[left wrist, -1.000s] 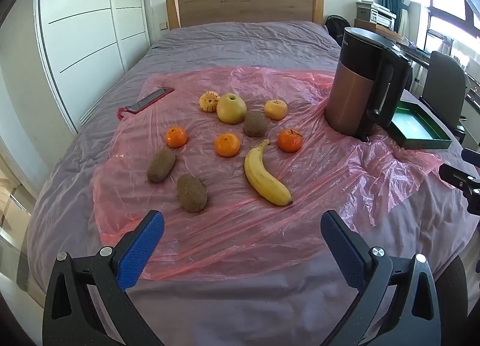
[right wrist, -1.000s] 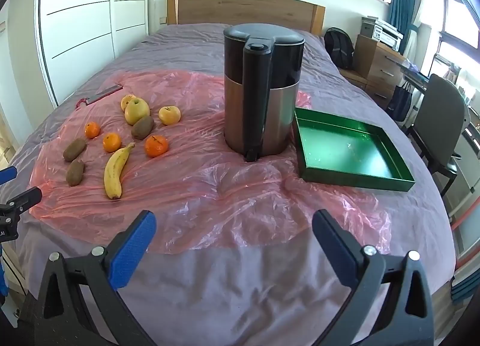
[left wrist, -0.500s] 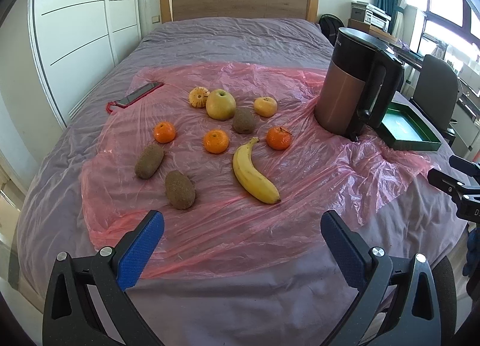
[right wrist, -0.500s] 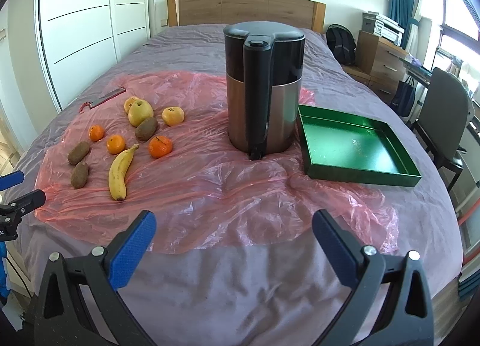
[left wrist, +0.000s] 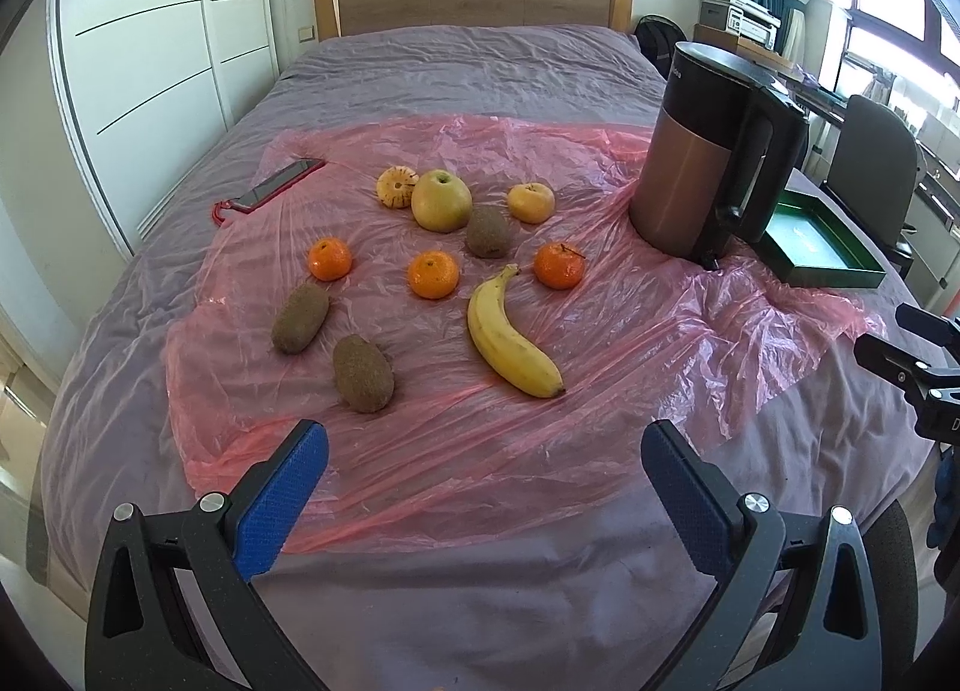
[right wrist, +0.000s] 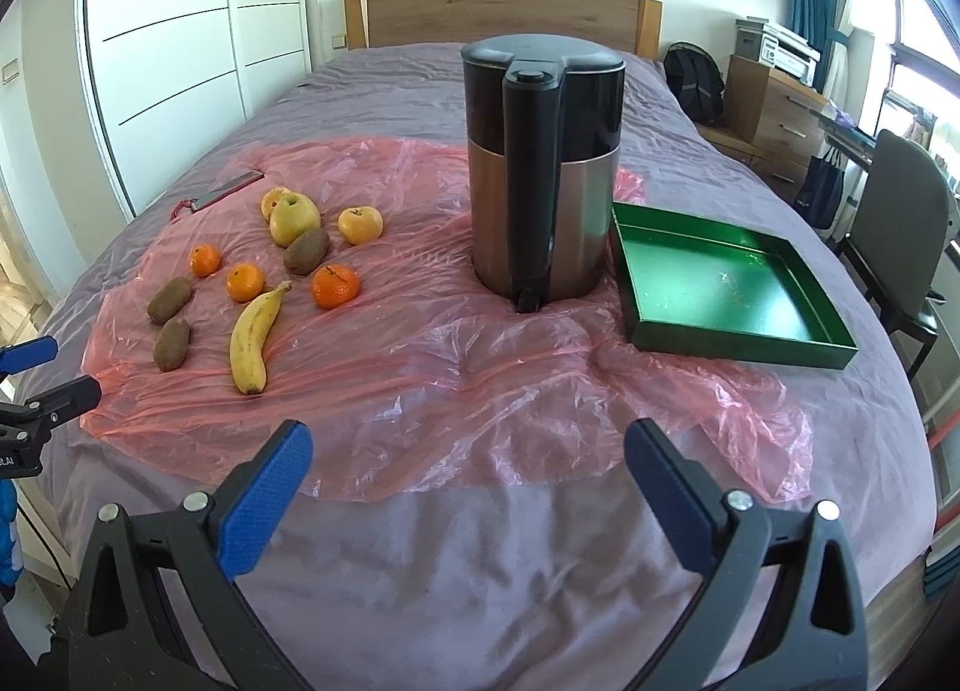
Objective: Organize fruits
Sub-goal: 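Move both tools toward the fruit on the pink sheet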
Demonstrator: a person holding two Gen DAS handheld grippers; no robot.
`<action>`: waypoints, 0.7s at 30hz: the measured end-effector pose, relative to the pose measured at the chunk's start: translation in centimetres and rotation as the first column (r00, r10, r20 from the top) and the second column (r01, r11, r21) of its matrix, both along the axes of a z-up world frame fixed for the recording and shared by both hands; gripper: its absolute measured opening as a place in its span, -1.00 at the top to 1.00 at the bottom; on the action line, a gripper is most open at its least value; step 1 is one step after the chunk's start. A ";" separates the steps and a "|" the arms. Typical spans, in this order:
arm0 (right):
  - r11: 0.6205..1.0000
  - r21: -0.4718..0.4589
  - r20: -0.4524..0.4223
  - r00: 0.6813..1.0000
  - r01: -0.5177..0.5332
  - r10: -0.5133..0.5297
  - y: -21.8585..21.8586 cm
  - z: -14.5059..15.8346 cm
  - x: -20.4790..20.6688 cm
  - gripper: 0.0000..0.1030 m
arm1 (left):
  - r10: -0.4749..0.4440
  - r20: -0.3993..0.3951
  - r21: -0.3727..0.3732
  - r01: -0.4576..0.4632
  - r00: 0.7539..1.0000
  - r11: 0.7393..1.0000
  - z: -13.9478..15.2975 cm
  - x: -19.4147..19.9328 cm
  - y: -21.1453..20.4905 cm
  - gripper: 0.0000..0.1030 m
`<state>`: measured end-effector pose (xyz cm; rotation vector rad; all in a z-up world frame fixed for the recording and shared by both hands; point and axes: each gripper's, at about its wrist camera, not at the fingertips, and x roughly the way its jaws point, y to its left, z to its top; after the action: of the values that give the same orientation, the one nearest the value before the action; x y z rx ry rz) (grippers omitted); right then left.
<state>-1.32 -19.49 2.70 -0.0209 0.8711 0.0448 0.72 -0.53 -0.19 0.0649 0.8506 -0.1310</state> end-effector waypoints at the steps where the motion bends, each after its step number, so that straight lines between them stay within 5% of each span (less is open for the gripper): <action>1: 1.000 0.001 0.000 1.000 -0.002 0.002 0.0 0.0 0.0 -1.00 | -0.002 0.001 0.001 0.002 1.000 1.000 0.0 0.0 0.0 -0.99; 21: 0.999 0.051 0.048 0.999 -0.001 -0.001 -0.1 0.6 -0.5 -1.00 | 0.014 0.018 0.043 -0.015 1.000 0.999 -0.2 0.0 0.2 -0.99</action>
<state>-1.79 -19.56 3.29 0.0254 0.8215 0.0661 0.72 -0.35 -0.35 0.1006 0.8361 -0.0981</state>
